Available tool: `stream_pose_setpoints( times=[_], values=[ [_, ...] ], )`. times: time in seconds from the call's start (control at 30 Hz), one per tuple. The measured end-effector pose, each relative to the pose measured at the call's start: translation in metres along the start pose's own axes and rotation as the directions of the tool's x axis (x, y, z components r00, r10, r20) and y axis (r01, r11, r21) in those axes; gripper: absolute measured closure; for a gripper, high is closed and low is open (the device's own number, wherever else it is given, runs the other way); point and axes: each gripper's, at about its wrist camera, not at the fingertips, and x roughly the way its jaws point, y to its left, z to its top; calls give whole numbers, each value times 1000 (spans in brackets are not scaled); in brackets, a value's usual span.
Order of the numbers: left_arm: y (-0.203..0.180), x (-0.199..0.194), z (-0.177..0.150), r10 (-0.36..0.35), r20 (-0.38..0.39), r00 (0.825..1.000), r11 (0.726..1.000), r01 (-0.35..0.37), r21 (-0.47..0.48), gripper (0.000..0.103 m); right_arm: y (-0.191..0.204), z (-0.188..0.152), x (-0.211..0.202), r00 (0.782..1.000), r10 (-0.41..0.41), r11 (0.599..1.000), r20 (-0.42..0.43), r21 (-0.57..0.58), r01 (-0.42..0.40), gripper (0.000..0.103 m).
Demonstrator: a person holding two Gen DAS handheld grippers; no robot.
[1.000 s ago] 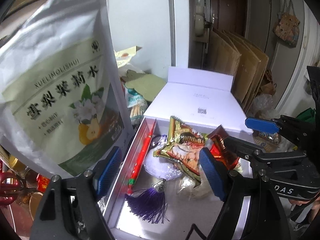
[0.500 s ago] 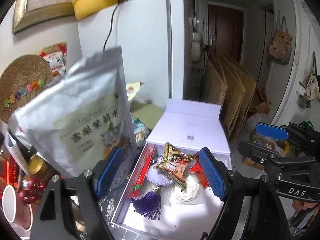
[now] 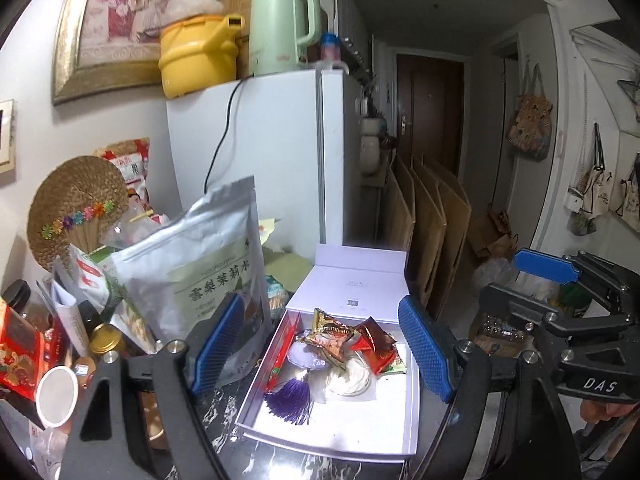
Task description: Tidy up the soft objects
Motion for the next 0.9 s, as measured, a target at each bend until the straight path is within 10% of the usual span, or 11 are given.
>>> stream_pose_setpoints(
  times=[0.13, 0.9],
  values=[
    [2, -27, -9, 11, 44, 999, 1000, -11, 4, 1, 8, -5, -27, 999, -20, 999, 44, 28, 19, 26],
    [8, -76, -90, -41, -19, 999, 999, 41, 3, 1, 50, -86, -84, 996, -87, 984, 28, 156, 82, 15]
  ],
)
